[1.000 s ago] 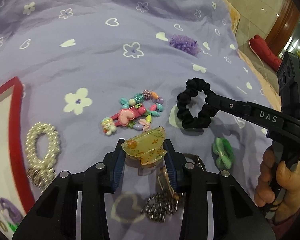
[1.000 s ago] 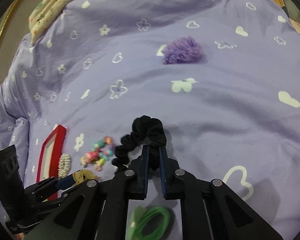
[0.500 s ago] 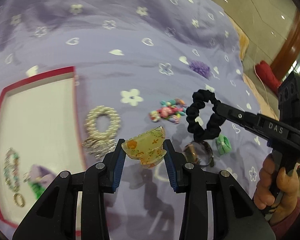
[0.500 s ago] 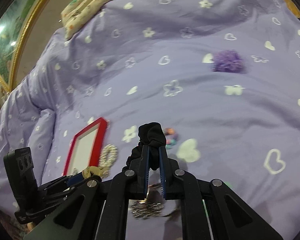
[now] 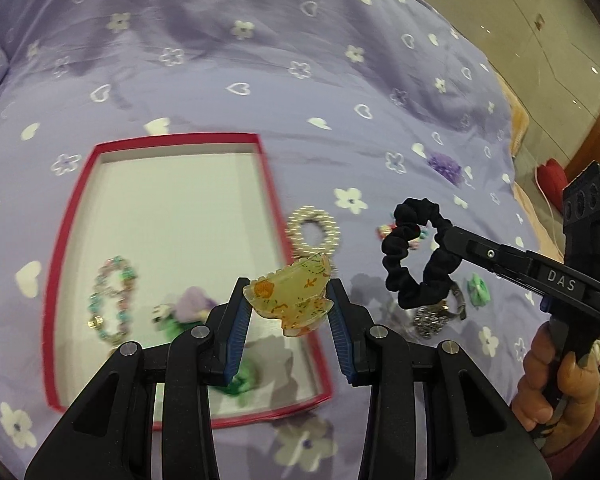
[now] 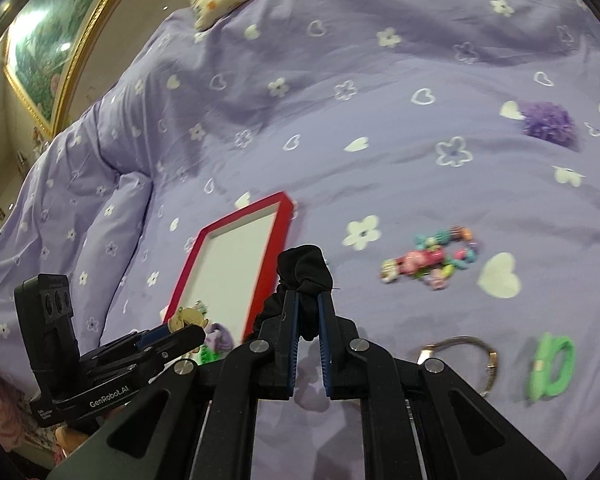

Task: Organize jewelry
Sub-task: 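Carry the yellow claw clip with the left tool while the right tool carries the scrunchie over the box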

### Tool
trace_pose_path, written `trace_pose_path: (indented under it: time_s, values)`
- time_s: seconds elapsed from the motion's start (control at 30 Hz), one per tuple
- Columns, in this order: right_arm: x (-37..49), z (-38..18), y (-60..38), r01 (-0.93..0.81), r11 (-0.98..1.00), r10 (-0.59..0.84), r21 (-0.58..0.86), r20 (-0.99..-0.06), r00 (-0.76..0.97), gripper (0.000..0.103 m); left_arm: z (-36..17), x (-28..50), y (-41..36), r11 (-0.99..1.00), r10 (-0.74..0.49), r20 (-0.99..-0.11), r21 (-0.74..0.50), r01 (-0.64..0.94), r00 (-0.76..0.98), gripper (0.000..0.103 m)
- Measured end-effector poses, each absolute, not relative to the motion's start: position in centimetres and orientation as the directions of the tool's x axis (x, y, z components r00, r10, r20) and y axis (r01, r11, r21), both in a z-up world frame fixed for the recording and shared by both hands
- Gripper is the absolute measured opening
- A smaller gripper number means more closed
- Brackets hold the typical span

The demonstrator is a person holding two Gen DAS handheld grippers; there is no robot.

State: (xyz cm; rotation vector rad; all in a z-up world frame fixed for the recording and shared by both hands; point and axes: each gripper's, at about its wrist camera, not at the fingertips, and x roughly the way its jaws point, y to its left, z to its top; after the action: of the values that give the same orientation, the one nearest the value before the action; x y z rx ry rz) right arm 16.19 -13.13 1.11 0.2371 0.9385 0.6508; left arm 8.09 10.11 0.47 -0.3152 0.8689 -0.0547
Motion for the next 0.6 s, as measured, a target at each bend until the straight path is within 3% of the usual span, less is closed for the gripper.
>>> trace_pose_path:
  time_s: [0.6]
  values:
    - [15.8,-0.4,-5.7,-0.479,0.726,0.669,0.493,-0.669,0.324,0.009,0.0,6.1,16.5,0.937,-0.063,-0.746,-0.274,-0.218,0.663,0.036]
